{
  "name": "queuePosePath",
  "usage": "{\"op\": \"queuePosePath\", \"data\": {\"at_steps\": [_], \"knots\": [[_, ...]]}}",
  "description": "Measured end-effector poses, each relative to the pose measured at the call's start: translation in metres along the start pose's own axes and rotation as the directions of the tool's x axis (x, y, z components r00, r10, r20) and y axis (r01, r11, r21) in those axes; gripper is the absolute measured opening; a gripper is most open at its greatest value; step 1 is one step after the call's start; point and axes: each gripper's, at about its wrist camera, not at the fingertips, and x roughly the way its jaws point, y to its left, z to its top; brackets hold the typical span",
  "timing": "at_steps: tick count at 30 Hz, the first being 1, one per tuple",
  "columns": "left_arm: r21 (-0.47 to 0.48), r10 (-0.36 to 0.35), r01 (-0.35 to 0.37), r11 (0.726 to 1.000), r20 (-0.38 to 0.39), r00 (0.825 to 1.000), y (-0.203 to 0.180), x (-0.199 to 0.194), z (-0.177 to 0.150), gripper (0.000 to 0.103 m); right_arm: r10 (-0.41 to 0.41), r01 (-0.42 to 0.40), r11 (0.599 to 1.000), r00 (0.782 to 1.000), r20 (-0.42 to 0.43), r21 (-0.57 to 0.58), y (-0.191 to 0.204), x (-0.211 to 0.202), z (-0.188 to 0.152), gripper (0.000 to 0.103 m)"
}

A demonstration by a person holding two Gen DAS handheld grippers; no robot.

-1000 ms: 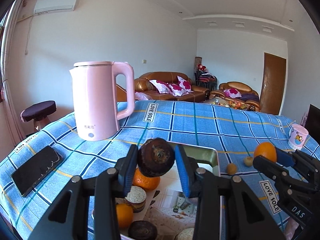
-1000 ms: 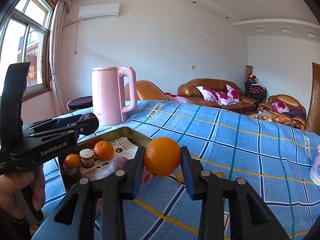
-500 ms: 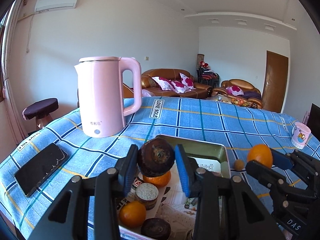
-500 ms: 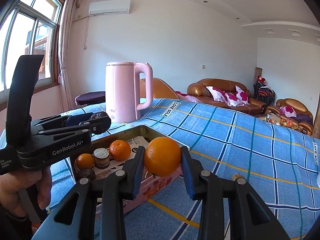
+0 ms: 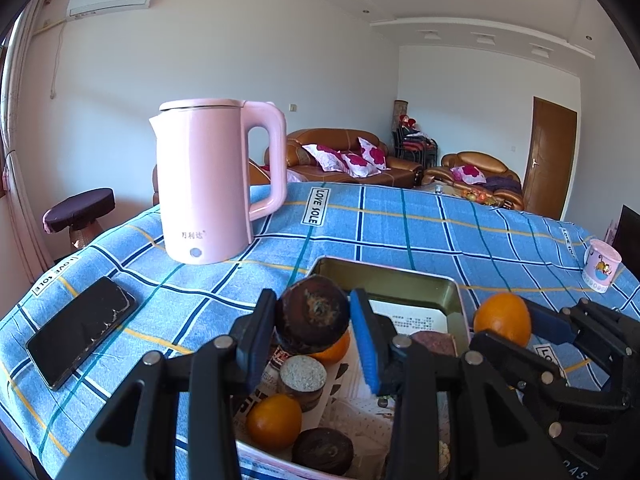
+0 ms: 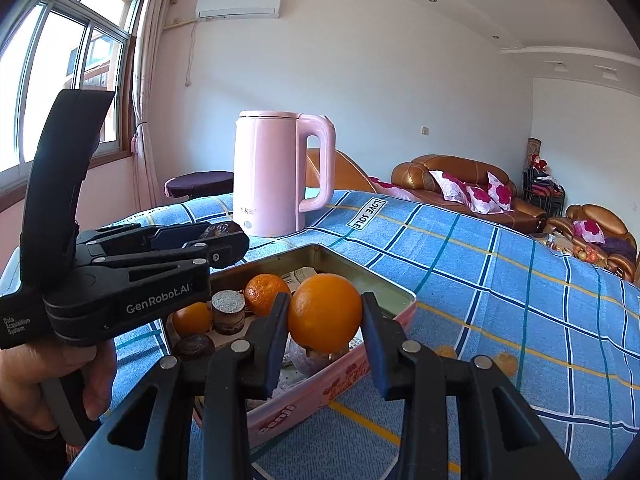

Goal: Organize fruits
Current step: 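Lower the brown fruit and orange over the open tin with both grippers, then open the left gripper to drop the brown fruit in the tin while the right releases the orange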

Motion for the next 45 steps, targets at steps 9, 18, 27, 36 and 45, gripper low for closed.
{"op": "queuePosePath", "data": {"at_steps": [9,18,27,36,45], "knots": [[0.009,-0.004,0.004,1.000,-0.028,1.000,0.000,0.005,-0.003,0.039,0.036,-0.036,0.999,0.999,-0.036,-0.004,0.002,0.007,0.000,0.037],[0.036,-0.016,0.019,0.999,-0.075,0.997,-0.004,0.011,-0.009,0.040,0.076,-0.076,0.997,0.994,-0.085,0.005,0.001,0.016,0.000,0.037],[0.055,-0.007,0.013,0.998,-0.094,0.996,-0.007,0.012,-0.012,0.046,0.101,-0.109,0.993,0.980,-0.172,-0.042,0.013,0.030,-0.004,0.045],[0.020,-0.010,0.011,1.000,-0.044,0.999,-0.010,0.001,-0.005,0.080,0.064,-0.070,0.997,0.988,-0.138,-0.040,0.005,0.016,-0.006,0.048],[0.020,-0.045,0.045,0.999,-0.028,0.999,-0.045,0.007,0.014,0.092,-0.123,0.127,0.992,0.976,-0.178,0.014,-0.061,0.003,-0.016,0.048]]}}
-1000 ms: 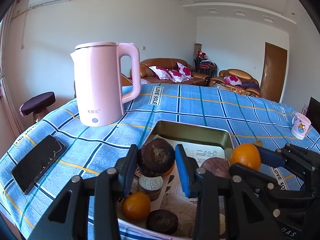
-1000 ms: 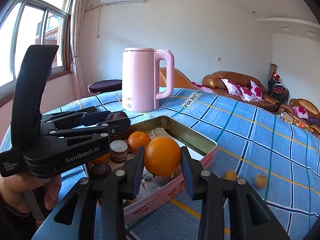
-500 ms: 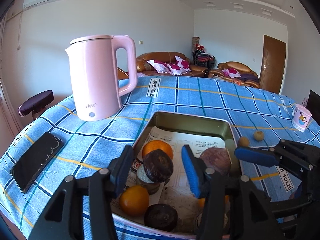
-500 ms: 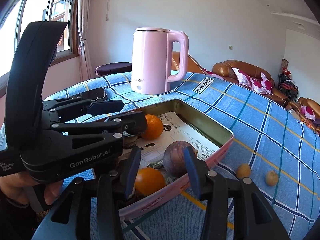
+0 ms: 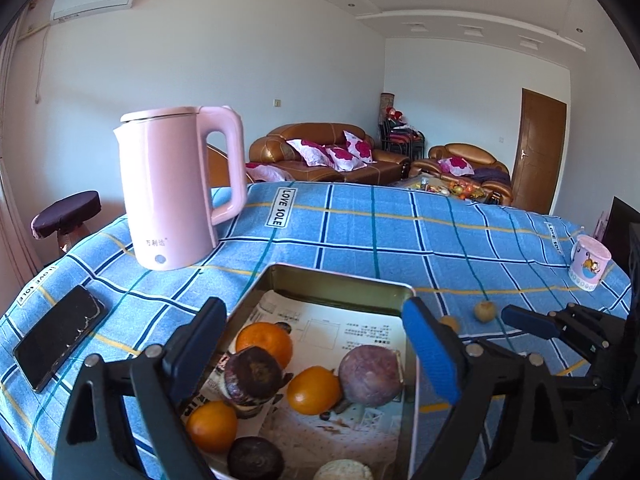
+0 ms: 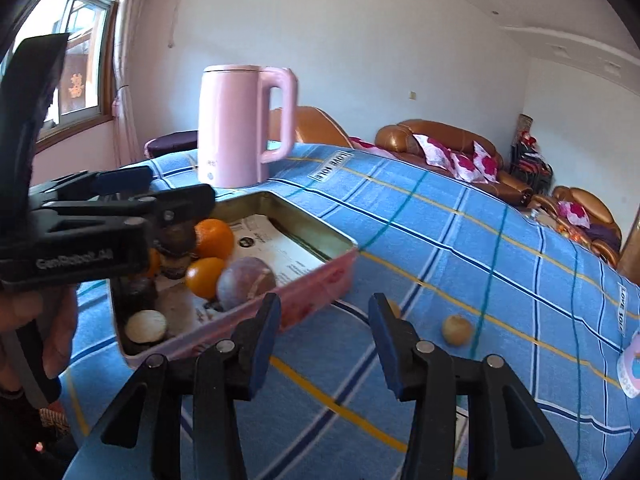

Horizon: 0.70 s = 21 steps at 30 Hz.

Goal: Organize fruits
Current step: 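Open the left gripper to drop the brown fruit in the tin while the right releases the orange, then grasp a small tan round fruit with the right gripper while the left grasps another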

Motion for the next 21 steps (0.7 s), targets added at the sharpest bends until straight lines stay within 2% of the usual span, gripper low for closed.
{"op": "queuePosePath", "data": {"at_steps": [3,5,7,15,17,19,21], "knots": [[-0.009,-0.002,0.002,1.000,-0.006,1.000,-0.009,0.005,0.007,0.092,-0.036,0.039,0.997,0.998,-0.049,0.063,-0.024,0.013,0.001,0.048],[-0.006,0.006,-0.006,1.000,-0.004,1.000,-0.013,0.008,0.012,0.093,-0.029,0.037,0.995,0.996,-0.086,0.094,-0.033,0.025,0.003,0.048],[-0.011,0.013,-0.013,1.000,-0.015,1.000,-0.015,0.012,0.017,0.095,-0.015,0.026,0.994,0.995,-0.103,0.104,-0.037,0.034,0.007,0.048],[-0.036,0.007,-0.009,0.999,-0.063,0.998,-0.014,0.033,0.031,0.096,0.024,-0.003,0.994,0.982,-0.189,0.110,-0.036,0.066,0.014,0.047],[-0.037,0.004,-0.006,0.999,-0.064,0.998,-0.015,0.033,0.030,0.096,0.048,-0.021,0.993,0.970,-0.236,0.115,-0.035,0.077,0.013,0.043],[-0.034,-0.002,0.000,0.999,-0.067,0.998,-0.017,0.034,0.030,0.096,0.077,-0.042,0.990,0.960,-0.270,0.132,-0.037,0.085,0.011,0.028],[-0.028,-0.009,0.007,1.000,-0.060,0.998,-0.022,0.032,0.030,0.096,0.082,-0.047,0.989,0.965,-0.249,0.141,-0.039,0.080,0.011,0.028]]}}
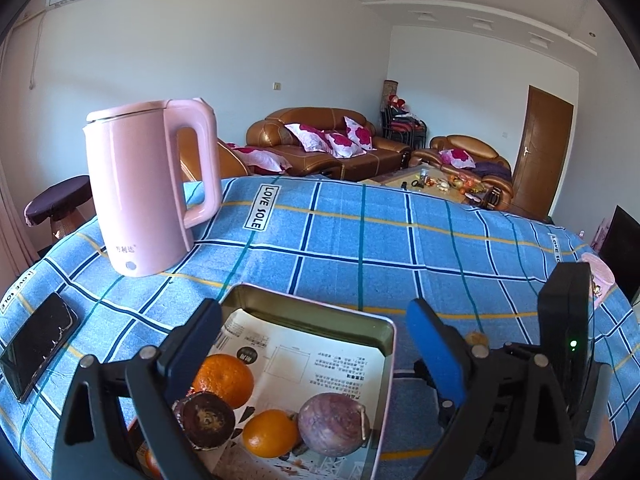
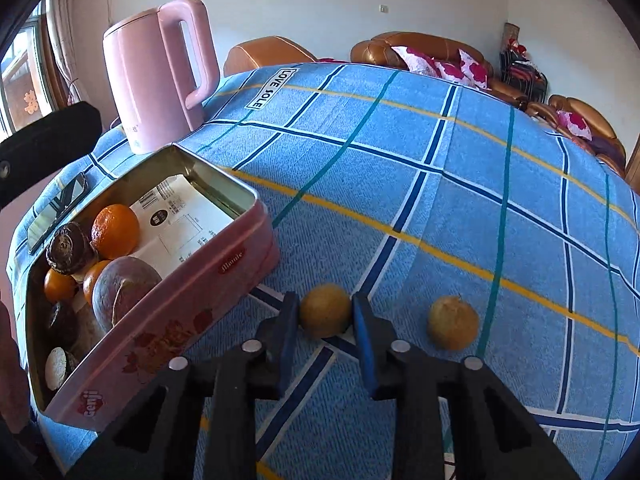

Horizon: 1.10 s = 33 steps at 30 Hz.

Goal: Organize fruits
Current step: 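Grasp a small tan round fruit with the right gripper while the left grasps another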

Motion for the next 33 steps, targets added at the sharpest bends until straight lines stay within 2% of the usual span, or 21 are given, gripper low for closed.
{"op": "queuePosePath", "data": {"at_steps": [3,6,11,19,22,26,31,33], "knots": [[0.015,-0.011,0.011,1.000,0.008,1.000,-0.011,-0.001,0.002,0.096,-0.007,0.007,1.000,0.998,0.060,0.008,-0.001,-0.017,-0.005,0.028],[0.047,-0.021,0.020,0.999,0.016,1.000,-0.029,0.001,0.003,0.096,-0.063,0.062,0.998,0.991,0.115,0.017,-0.008,-0.035,-0.013,0.028],[0.085,-0.057,0.057,0.995,-0.006,0.998,-0.062,0.015,0.000,0.096,-0.153,0.135,0.985,0.972,0.178,0.112,-0.042,-0.062,-0.025,0.028],[0.129,-0.098,0.105,0.986,-0.056,0.994,-0.103,0.042,-0.009,0.096,-0.261,0.229,0.950,0.956,0.134,0.214,-0.091,-0.066,-0.033,0.028],[0.146,-0.110,0.124,0.982,-0.099,0.989,-0.114,0.055,-0.013,0.093,-0.286,0.253,0.934,0.953,0.104,0.250,-0.107,-0.067,-0.037,0.028],[0.160,-0.144,0.170,0.972,-0.157,0.977,-0.124,0.068,-0.020,0.085,-0.290,0.252,0.920,0.953,0.089,0.300,-0.122,-0.067,-0.039,0.028],[0.201,-0.176,0.218,0.955,-0.210,0.962,-0.139,0.078,-0.029,0.076,-0.292,0.252,0.917,0.952,0.091,0.309,-0.124,-0.069,-0.039,0.028],[0.199,-0.185,0.234,0.952,-0.237,0.954,-0.142,0.084,-0.031,0.068,-0.293,0.251,0.916,0.951,0.096,0.312,-0.125,-0.070,-0.039,0.028]]}}
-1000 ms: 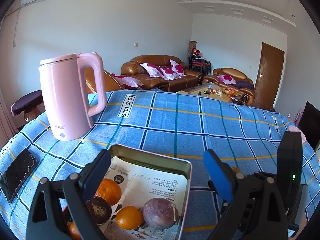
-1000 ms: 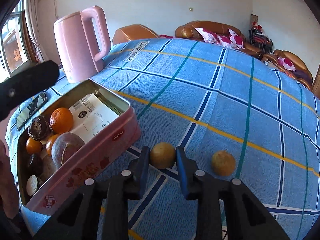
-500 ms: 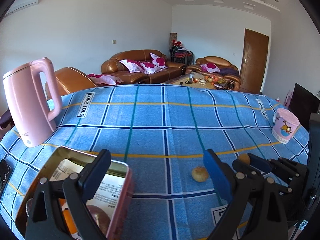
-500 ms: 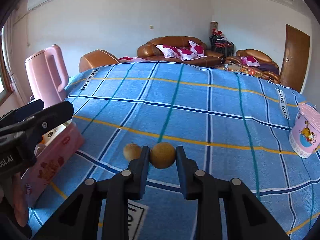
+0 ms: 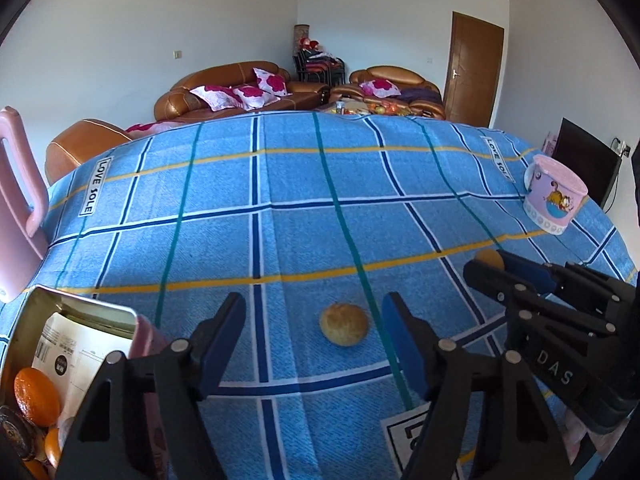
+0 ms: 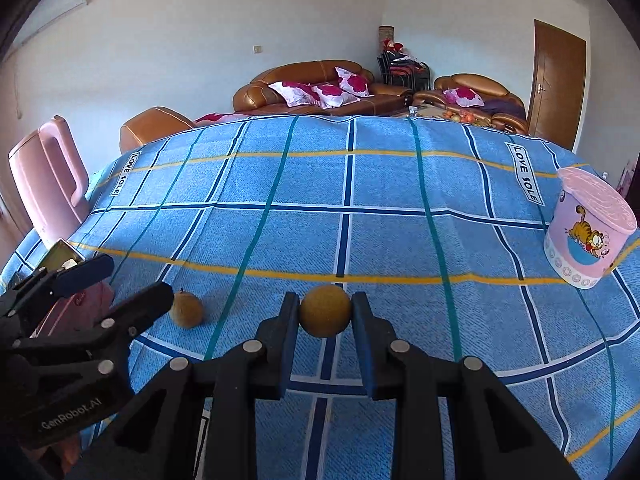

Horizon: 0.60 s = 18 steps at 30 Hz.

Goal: Organize fruits
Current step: 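Grasp a small tan round fruit with the right gripper while the left grasps another, then lift and hold the two small tan fruits with both grippers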

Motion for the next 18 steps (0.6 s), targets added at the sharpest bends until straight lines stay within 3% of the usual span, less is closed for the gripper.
{"op": "queuePosePath", "data": {"at_steps": [2,7,10,11,18], "knots": [[-0.007,-0.020,0.020,1.000,-0.029,0.999,0.000,0.006,0.000,0.061,-0.001,0.001,1.000,1.000,-0.001,0.003,-0.001,0.001,0.001,0.028],[-0.006,-0.070,0.069,0.998,-0.081,0.994,-0.006,0.018,0.002,0.056,0.000,0.000,1.000,1.000,-0.009,-0.003,0.000,0.003,0.001,0.028],[-0.025,-0.101,0.099,0.995,-0.122,0.987,-0.005,0.027,0.002,0.043,0.007,-0.007,1.000,1.000,-0.019,-0.001,0.000,0.005,0.001,0.028],[-0.033,-0.112,0.109,0.993,-0.127,0.985,-0.004,0.028,0.001,0.031,0.010,-0.010,1.000,1.000,-0.022,0.000,0.000,0.005,0.001,0.028],[-0.045,-0.133,0.130,0.991,-0.074,0.988,-0.001,0.017,0.000,0.031,0.041,-0.041,0.999,0.999,-0.005,0.009,-0.002,0.003,0.001,0.028]]}}
